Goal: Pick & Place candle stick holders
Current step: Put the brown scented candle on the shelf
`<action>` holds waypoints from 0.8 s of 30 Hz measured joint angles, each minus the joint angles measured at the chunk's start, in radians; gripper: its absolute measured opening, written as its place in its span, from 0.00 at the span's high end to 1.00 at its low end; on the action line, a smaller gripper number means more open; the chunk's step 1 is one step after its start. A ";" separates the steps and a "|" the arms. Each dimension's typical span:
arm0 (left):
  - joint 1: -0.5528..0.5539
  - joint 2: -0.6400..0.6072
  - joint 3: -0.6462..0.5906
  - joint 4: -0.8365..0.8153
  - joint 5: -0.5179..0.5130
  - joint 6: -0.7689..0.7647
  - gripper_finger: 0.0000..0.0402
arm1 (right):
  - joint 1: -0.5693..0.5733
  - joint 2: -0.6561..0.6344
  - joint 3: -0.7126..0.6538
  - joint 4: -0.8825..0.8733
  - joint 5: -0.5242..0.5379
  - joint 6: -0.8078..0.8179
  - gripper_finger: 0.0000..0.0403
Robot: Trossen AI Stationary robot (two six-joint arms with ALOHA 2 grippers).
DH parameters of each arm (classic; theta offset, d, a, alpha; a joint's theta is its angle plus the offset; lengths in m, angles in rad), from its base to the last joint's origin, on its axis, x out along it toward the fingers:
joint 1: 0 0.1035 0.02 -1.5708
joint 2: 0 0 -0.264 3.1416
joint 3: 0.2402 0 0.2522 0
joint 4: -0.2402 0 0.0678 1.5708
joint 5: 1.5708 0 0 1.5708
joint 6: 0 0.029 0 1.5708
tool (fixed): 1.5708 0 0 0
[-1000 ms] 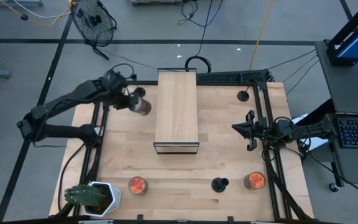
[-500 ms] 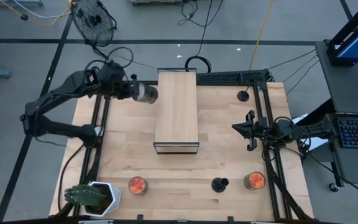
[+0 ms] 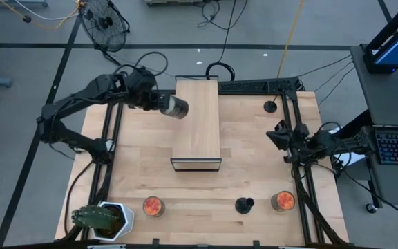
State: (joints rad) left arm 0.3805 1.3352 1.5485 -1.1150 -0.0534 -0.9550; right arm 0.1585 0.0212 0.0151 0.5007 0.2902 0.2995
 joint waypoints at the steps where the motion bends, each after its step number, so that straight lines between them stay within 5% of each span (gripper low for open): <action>1: -0.006 0.007 0.003 0.004 0.000 0.000 1.00 | 0.000 0.000 0.000 0.021 0.001 -0.007 0.99; 12: -0.073 0.058 0.058 0.012 0.002 -0.018 1.00 | 0.000 0.063 0.005 0.158 0.029 -0.165 0.99; 20: -0.116 0.056 0.061 0.017 -0.015 -0.061 1.00 | 0.000 0.211 0.112 0.178 -0.079 -0.330 1.00; 24: -0.131 0.055 0.061 0.017 -0.016 -0.076 1.00 | 0.000 0.309 0.185 0.189 -0.048 -0.310 0.99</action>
State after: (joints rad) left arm 0.2493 1.3903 1.6100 -1.0981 -0.0699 -1.0313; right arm 0.1585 0.3299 0.1999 0.6895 0.2426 -0.0103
